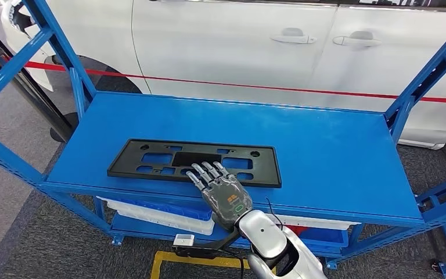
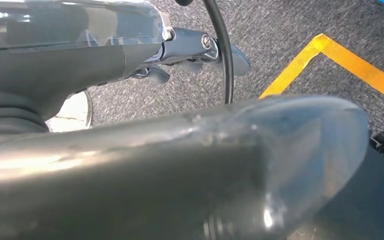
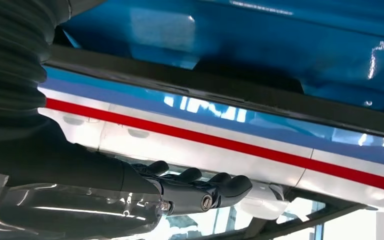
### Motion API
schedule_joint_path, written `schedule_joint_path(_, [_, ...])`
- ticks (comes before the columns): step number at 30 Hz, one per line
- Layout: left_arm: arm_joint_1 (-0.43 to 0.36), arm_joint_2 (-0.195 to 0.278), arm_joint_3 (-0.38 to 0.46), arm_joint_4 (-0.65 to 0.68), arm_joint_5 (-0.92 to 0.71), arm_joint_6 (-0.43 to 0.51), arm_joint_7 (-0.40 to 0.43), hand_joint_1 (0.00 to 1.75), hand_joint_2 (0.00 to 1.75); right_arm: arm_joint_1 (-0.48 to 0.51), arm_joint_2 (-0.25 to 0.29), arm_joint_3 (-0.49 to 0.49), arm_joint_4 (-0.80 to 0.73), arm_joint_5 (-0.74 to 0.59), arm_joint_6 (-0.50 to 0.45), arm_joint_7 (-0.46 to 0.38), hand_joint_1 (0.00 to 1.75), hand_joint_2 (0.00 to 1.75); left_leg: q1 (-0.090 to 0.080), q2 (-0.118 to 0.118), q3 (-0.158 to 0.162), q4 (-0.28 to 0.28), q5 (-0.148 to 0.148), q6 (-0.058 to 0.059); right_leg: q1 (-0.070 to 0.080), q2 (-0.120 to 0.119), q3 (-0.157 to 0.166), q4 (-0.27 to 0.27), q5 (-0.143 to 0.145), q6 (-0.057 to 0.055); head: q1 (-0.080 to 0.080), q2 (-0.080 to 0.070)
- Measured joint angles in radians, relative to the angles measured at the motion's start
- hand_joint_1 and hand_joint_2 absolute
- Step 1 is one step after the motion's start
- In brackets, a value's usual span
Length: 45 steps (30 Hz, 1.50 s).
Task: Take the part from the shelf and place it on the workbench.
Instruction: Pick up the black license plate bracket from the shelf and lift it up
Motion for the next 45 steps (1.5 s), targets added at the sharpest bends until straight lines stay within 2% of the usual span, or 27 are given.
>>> schedule_joint_path(11, [0.001,0.000,-0.002,0.003,0.020,0.020,0.011,0.00,0.00,0.052,0.000,-0.031,0.010,-0.004,-0.018,0.002,0.00,1.75,0.000,0.000,0.000,0.000,0.000,0.000,0.000,0.000,0.000,0.000,0.000,0.000,0.000,0.000])
schedule_joint_path(17, [-0.004,0.000,0.005,0.014,0.012,0.031,-0.003,0.00,0.00,0.061,0.003,-0.057,0.040,0.068,-0.030,0.036,0.00,1.75,0.000,0.000,0.000,0.000,0.000,0.000,0.000,0.000,0.000,0.000,0.000,0.000,0.000,0.000])
schedule_joint_path(23, [-0.020,0.000,0.049,0.044,-0.036,0.034,-0.050,0.00,0.00,0.017,0.016,-0.066,0.074,0.148,-0.037,0.086,0.00,1.75,0.000,0.000,0.000,0.000,0.000,0.000,0.000,0.000,0.000,0.000,0.000,0.000,0.000,0.000])
schedule_joint_path(31, [-0.044,0.000,0.121,0.072,-0.061,0.035,-0.100,0.00,0.00,-0.063,0.018,-0.063,0.101,0.151,-0.025,0.166,0.00,1.75,0.000,0.000,0.000,0.000,0.000,0.000,0.000,0.000,0.000,0.000,0.000,0.000,0.000,0.000])
schedule_joint_path(45, [-0.061,0.000,0.180,0.091,-0.069,0.040,-0.127,0.00,0.00,-0.085,0.019,-0.062,0.128,0.152,-0.014,0.178,0.00,1.75,0.000,0.000,0.000,0.000,0.000,0.000,0.000,0.000,0.000,0.000,0.000,0.000,0.000,0.000])
